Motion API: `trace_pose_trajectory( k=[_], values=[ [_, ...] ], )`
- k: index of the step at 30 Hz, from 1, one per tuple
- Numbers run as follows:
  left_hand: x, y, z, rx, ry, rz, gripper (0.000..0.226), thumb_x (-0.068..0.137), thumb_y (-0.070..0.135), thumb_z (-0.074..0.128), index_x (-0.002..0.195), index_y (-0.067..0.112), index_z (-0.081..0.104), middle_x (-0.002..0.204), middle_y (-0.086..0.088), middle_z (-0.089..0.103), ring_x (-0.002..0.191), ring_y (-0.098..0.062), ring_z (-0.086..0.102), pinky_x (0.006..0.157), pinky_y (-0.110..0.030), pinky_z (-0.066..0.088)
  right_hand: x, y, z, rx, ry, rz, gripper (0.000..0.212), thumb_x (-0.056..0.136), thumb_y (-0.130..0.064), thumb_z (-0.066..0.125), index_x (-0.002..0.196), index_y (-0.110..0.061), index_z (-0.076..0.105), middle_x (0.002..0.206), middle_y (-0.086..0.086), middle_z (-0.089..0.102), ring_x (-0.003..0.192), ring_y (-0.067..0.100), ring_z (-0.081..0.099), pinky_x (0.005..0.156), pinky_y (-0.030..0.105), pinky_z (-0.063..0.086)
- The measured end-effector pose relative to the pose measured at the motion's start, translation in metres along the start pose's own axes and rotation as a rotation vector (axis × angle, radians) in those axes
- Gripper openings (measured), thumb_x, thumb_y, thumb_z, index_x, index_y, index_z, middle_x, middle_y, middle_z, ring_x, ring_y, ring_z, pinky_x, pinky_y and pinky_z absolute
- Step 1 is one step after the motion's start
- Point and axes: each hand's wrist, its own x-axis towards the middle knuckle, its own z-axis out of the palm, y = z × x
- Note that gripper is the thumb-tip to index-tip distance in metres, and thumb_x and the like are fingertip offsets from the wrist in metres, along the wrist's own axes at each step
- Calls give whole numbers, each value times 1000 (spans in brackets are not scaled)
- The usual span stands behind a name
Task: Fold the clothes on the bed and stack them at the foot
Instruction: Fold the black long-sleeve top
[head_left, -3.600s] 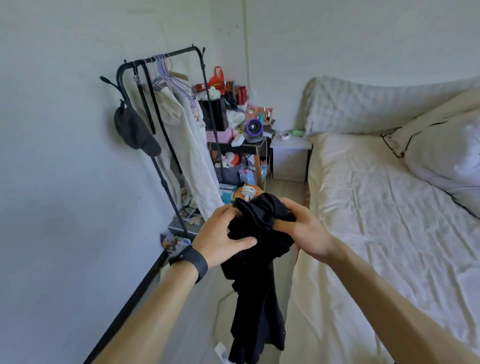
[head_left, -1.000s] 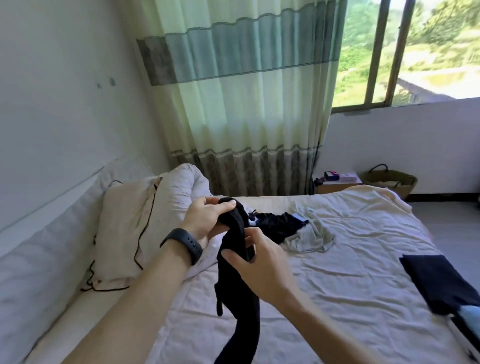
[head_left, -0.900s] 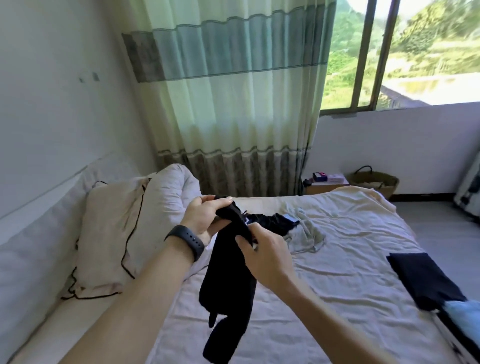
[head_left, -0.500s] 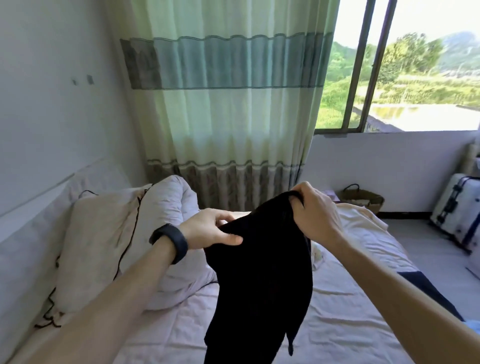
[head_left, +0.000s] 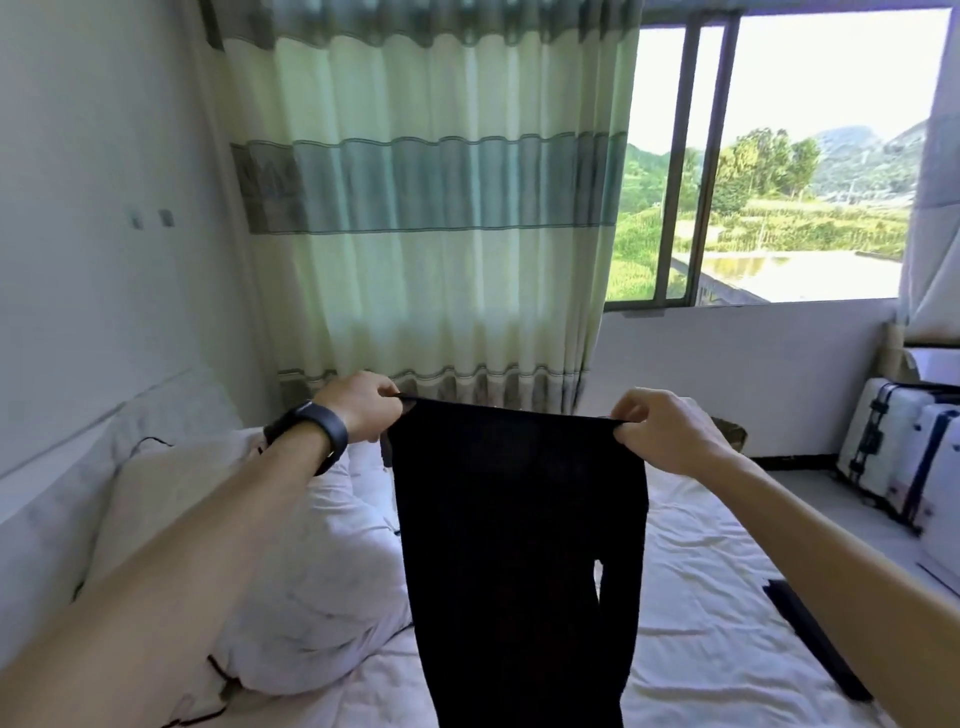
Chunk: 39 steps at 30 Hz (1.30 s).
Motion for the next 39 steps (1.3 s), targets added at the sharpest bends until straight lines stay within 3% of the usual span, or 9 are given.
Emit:
trace_pose_trajectory(
  k=[6, 9, 11, 16, 21, 26, 30, 34, 39],
  values=[
    [-12, 52, 10, -338, -193, 108, 27, 99, 11, 50, 77, 15, 65, 68, -3, 52, 61, -19, 48, 58, -29, 42, -8, -36, -2, 238, -161, -184, 33, 80, -14, 66, 92, -44, 66, 93, -19, 72, 90, 6, 68, 75, 26, 56],
    [-10, 89, 8, -326, -138, 250, 23, 94, 16, 55, 75, 22, 67, 71, 3, 61, 64, -13, 54, 56, -21, 43, -15, -67, 11, 479, -321, -239, 36, 73, -47, 79, 105, -39, 64, 99, -14, 72, 92, 8, 71, 73, 24, 56],
    [-9, 103, 4, -185, -121, 320, 14, 93, 22, 59, 91, 23, 73, 85, 1, 67, 80, -16, 60, 68, -23, 44, -15, -83, 15, 351, -180, -303, 43, 73, -59, 73, 100, -29, 60, 91, -7, 71, 85, 13, 69, 66, 27, 52],
    [-5, 82, -5, 71, 58, 339, 19, 92, 27, 62, 106, 34, 72, 100, 0, 73, 94, -23, 66, 77, -26, 49, 2, -77, -2, -79, 121, -427, 13, 94, -22, 52, 105, -18, 56, 93, 5, 63, 82, 33, 60, 69, 38, 52],
    [-6, 16, -17, 228, 140, 173, 21, 91, 22, 55, 103, 32, 69, 103, -2, 73, 97, -30, 66, 77, -32, 52, 20, -34, -22, -304, 150, -212, 15, 85, -16, 59, 98, -22, 62, 95, -1, 61, 77, 24, 54, 57, 29, 36],
    [-6, -38, -41, 69, 95, 8, 15, 88, 20, 67, 83, 34, 68, 92, 3, 74, 86, -20, 65, 63, -20, 40, 27, 18, -34, 113, -138, 176, 9, 82, -22, 65, 87, -22, 73, 82, 6, 75, 77, 20, 74, 48, 28, 57],
    [-6, -38, -31, -12, 79, -19, 19, 86, 19, 65, 75, 34, 67, 78, 10, 68, 86, -19, 64, 71, -23, 41, 29, 26, -22, 250, -129, 200, 11, 83, -23, 65, 85, -21, 75, 74, 2, 76, 67, 13, 74, 51, 27, 56],
    [-14, -28, -20, -30, -53, -26, 27, 86, 32, 46, 61, 23, 53, 80, -4, 59, 77, -24, 52, 68, -29, 38, 26, 27, -8, 294, -83, 214, 17, 83, -24, 60, 82, -22, 77, 74, 2, 76, 75, 18, 76, 57, 28, 59],
    [-35, -36, -6, -493, -205, -99, 20, 92, 28, 53, 93, 10, 58, 78, -11, 47, 65, -21, 45, 61, -30, 37, 4, 29, 1, 428, -194, 173, 30, 88, -47, 60, 81, -25, 78, 84, 3, 73, 85, 20, 68, 75, 31, 50]
  ],
)
